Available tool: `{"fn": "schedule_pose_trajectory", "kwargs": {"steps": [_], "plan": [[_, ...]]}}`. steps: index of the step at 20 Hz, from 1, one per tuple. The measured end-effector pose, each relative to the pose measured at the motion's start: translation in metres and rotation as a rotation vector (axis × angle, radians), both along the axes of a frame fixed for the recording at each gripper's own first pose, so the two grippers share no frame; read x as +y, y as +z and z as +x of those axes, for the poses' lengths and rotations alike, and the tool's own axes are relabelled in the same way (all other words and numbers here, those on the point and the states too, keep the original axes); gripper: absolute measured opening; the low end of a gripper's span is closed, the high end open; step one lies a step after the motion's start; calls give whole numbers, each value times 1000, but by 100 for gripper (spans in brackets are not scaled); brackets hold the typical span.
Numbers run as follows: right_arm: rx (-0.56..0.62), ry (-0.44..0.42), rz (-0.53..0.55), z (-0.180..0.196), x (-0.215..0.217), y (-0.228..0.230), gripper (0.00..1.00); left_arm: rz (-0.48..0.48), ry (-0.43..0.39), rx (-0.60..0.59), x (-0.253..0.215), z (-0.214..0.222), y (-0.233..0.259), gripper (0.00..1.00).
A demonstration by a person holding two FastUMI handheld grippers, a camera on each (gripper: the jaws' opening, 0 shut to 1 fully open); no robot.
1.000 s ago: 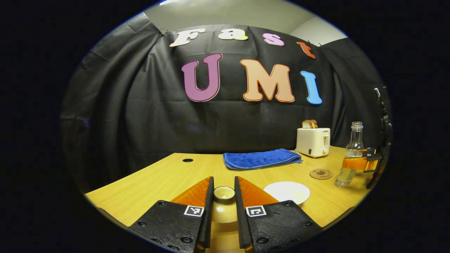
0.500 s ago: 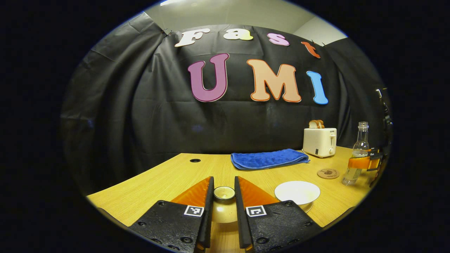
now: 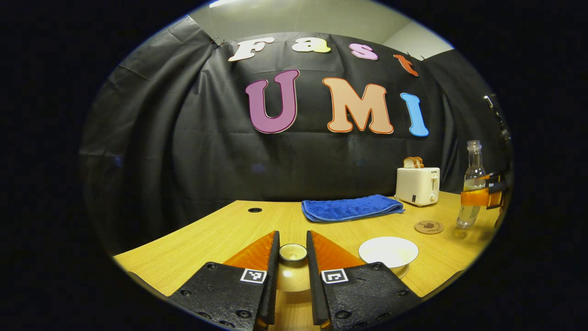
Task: Open the teacup lid with one hand, grasp the water bottle and pour water into the teacup with the other hand; after pouring, place the water bottle on the coaster and then close the teacup lid.
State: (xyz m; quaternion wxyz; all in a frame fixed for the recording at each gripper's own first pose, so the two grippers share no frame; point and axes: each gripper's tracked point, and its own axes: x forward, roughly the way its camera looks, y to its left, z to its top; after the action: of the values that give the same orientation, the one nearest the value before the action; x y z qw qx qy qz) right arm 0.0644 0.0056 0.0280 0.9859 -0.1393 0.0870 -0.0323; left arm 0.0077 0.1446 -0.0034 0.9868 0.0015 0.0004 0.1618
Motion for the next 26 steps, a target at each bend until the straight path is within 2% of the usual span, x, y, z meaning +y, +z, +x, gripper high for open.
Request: {"fn": "schedule_pose_trajectory", "kwargs": {"steps": [4,10,13,18,21,26], "plan": [[-17,-25,-181,2,0,21,80,-1,0,1,0,0,0,29],[31,2,-396,12,14,15,79,-1,1,1,0,0,0,29],[74,17,-460,24,26,-5,79,-1,3,1,0,-1,1,29],[105,57,-647,41,50,-32,79,-2,3,2,0,-1,1,29],[140,95,-704,45,67,-51,79,-2,2,1,1,0,0,29],[167,135,-874,47,77,-68,80,-3,2,2,0,0,0,29]]}}
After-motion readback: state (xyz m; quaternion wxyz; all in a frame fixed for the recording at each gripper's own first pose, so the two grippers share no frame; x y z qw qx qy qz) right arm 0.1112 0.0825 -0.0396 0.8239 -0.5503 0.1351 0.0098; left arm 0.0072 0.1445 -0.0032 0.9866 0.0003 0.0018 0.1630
